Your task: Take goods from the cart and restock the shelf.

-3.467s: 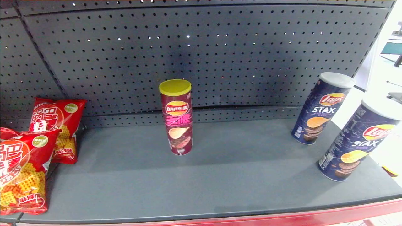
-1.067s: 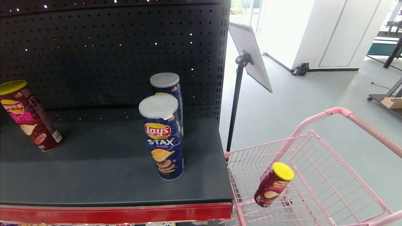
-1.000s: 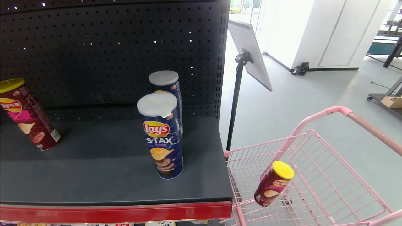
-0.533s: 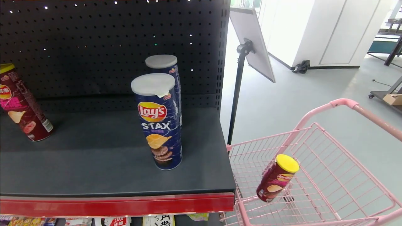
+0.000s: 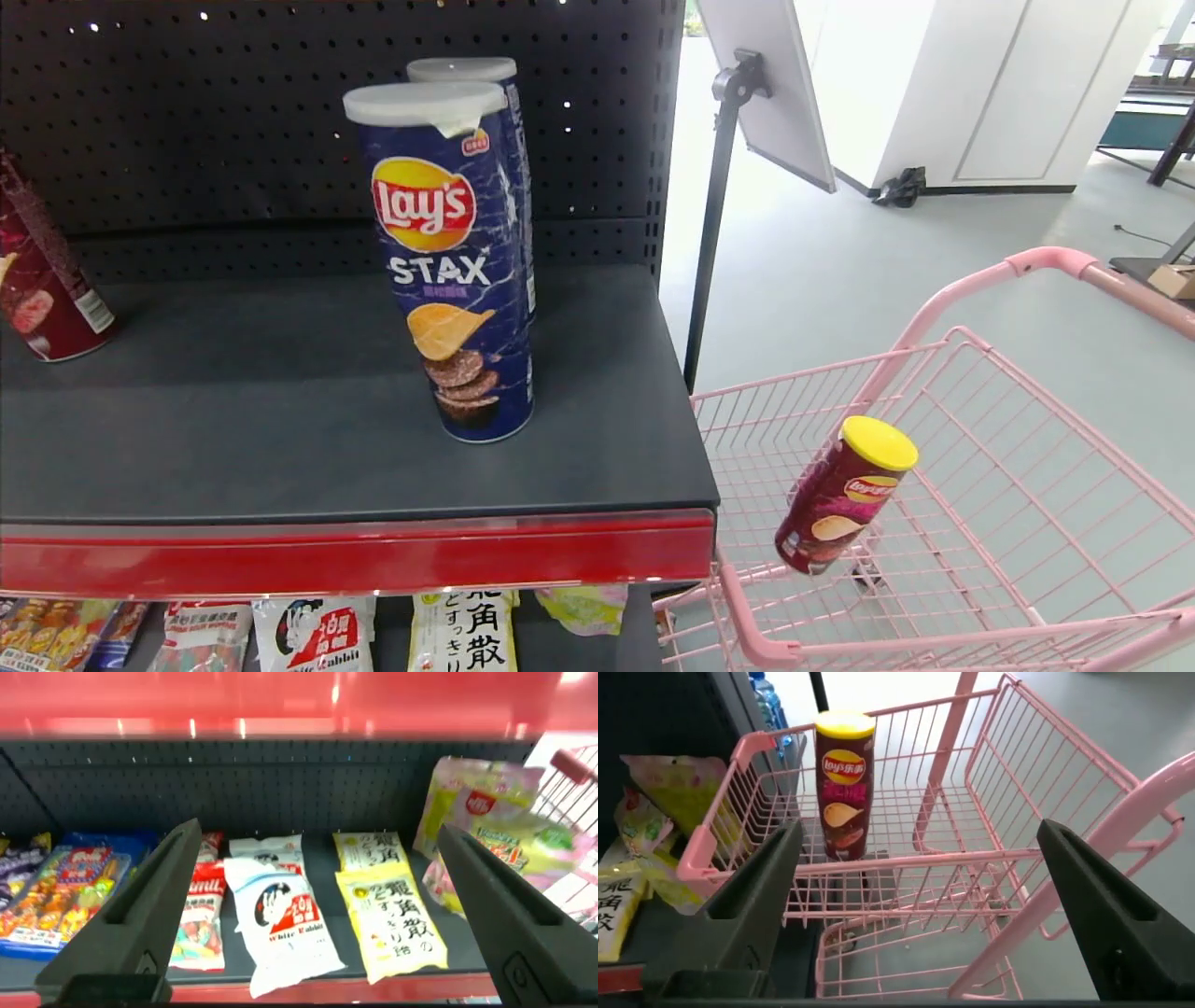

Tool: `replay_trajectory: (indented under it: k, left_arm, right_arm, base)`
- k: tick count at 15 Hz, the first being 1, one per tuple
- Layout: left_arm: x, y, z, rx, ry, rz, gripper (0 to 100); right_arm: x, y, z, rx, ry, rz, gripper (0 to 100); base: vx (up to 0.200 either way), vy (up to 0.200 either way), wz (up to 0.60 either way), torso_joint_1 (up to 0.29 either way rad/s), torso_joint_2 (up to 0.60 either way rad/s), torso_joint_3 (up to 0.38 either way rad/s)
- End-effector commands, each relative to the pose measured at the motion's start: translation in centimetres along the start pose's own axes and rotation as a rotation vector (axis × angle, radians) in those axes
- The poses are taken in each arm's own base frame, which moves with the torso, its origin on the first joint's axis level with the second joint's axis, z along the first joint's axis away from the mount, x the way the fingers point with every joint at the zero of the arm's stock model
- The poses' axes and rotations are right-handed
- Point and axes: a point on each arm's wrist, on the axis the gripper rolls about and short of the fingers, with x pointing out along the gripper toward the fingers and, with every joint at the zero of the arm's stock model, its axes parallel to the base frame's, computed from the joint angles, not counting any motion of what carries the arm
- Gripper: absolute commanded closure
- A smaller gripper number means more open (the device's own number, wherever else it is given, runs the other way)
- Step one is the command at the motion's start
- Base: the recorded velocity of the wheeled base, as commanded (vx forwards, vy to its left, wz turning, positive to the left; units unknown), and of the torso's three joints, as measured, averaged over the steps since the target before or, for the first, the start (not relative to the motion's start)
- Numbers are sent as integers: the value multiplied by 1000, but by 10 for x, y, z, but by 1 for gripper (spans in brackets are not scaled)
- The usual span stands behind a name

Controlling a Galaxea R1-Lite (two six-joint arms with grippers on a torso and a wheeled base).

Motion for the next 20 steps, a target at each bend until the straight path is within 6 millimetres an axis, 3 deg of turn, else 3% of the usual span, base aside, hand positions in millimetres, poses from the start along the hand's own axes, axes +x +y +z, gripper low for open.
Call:
replay_trajectory:
  k: [1,9,17,20]
  left_arm:
    - [0,0,0,-1,1,0,0]
    - [0,0,0,-2,1,0,0]
    - [0,0,0,-4,1,0,0]
    - [0,0,0,-2,1,0,0]
  right_arm:
    - [0,0,0,-1,1,-1,0]
    - [0,0,0,-4,1,-2,0]
    - [0,0,0,-4,2,-2,0]
    - [0,0,0,-4,1,-2,0]
  base:
    - [0,0,0,-188,525,325]
    - [0,0,0,-118,338,221]
    - [-200,0,0,-2,15,8]
    - [0,0,0,0,0,0]
